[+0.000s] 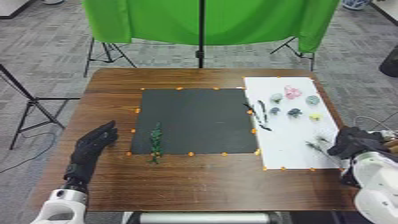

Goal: Arrange flowers

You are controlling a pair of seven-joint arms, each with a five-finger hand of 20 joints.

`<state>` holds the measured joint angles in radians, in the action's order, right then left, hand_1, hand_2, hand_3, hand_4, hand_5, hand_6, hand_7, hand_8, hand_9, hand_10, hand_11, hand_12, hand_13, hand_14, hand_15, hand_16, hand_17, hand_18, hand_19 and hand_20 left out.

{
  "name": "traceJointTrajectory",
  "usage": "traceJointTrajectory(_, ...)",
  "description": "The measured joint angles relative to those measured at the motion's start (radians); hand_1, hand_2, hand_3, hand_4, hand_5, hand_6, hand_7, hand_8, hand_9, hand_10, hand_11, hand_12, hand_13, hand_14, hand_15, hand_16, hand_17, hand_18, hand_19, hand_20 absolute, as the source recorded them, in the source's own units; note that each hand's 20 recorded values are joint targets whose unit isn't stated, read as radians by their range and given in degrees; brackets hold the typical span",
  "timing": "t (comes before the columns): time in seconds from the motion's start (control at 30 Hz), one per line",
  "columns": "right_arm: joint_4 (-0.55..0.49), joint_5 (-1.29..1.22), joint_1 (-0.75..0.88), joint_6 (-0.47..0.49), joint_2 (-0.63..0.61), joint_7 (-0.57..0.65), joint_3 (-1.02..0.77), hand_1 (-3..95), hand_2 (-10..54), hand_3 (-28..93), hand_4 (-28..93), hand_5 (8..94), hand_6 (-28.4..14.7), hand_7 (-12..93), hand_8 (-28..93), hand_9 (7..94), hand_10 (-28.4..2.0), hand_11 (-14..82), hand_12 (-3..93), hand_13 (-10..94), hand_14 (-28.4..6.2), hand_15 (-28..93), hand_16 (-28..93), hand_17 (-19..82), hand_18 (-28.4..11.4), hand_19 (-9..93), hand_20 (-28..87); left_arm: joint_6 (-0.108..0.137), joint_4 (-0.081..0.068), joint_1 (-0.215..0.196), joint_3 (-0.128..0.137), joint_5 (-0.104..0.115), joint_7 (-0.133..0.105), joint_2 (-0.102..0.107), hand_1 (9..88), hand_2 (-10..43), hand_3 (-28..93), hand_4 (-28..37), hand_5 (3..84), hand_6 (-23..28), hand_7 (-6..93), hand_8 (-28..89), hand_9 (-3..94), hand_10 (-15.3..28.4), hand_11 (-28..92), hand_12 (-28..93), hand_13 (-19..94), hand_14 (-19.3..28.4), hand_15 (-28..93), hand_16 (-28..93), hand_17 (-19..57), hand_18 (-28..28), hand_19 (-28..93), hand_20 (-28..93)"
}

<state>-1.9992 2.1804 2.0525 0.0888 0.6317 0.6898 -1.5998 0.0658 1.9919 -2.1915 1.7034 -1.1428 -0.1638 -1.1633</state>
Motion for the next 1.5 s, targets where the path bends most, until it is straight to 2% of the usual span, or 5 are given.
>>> traceJointTrajectory(0.17, -0.011, 0.012, -0.004, -0.194, 0.009, -0.018, 0.032, 60.4, -9.5, 53, -17, 82.7, 0.5, 22, 16, 90.3, -9.7, 25.6, 35.4, 92, -3.3, 51, 31, 64, -10.2, 93, 41, 0.0, 0.001, -0.002, 0.001, 0.001, 0.0, 0.0, 29.3, -3.5, 63, -21.7, 41.7, 3.0, 8.6, -6, 39.6, 11.7, 12, 12, 31, 15.6, 15, 3, 4.3, 11.7, 1, 19)
traceJointTrajectory(0.5, -0.103, -0.01, -0.305, -0.254, 0.101, -0.041, 0.377, 60.5, -9.5, 53, -16, 83.5, 0.2, 22, 17, 90.9, -10.3, 26.0, 35.0, 92, -2.9, 51, 32, 65, -9.9, 93, 42, -0.002, 0.001, -0.001, -0.002, 0.0, 0.002, 0.002, 29.2, -3.5, 63, -21.7, 41.8, 3.0, 8.7, -6, 39.7, 11.8, 12, 12, 31, 15.6, 15, 3, 4.3, 11.7, 1, 19)
traceJointTrajectory(1.0, 0.078, 0.023, -0.72, -0.234, 0.337, -0.117, 0.892, 60.2, -9.5, 53, -15, 83.6, 0.2, 21, 17, 90.7, -10.5, 26.8, 34.4, 93, -2.8, 50, 32, 65, -9.6, 93, 43, -0.009, -0.002, 0.017, -0.012, -0.002, 0.006, 0.004, 29.3, -3.7, 63, -21.4, 41.7, 3.0, 8.5, -6, 39.6, 11.6, 12, 12, 31, 15.7, 15, 3, 4.2, 11.7, 1, 19)
traceJointTrajectory(1.27, 0.138, -0.034, -0.785, -0.158, 0.384, -0.114, 0.982, 59.2, -9.5, 50, -13, 82.8, -0.2, 22, 17, 90.2, -10.6, 26.6, 34.0, 92, -2.9, 50, 32, 65, -9.2, 93, 42, -0.011, -0.002, 0.018, -0.014, -0.002, 0.007, 0.005, 29.3, -3.9, 63, -21.1, 41.6, 3.0, 8.5, -6, 39.6, 11.7, 12, 12, 31, 15.7, 15, 3, 4.2, 11.6, 1, 19)
traceJointTrajectory(1.5, 0.172, -0.113, -0.842, -0.156, 0.42, -0.11, 1.033, 58.1, -9.5, 42, -10, 81.6, -1.2, 21, 18, 89.1, -11.9, 31.5, 25.9, 93, -3.1, 50, 31, 66, -8.8, 93, 40, -0.018, -0.003, 0.021, -0.017, -0.002, 0.01, 0.008, 29.4, -4.1, 63, -20.9, 41.5, 2.9, 8.5, -6, 39.5, 11.6, 12, 12, 31, 15.7, 15, 3, 4.1, 11.7, 1, 18)
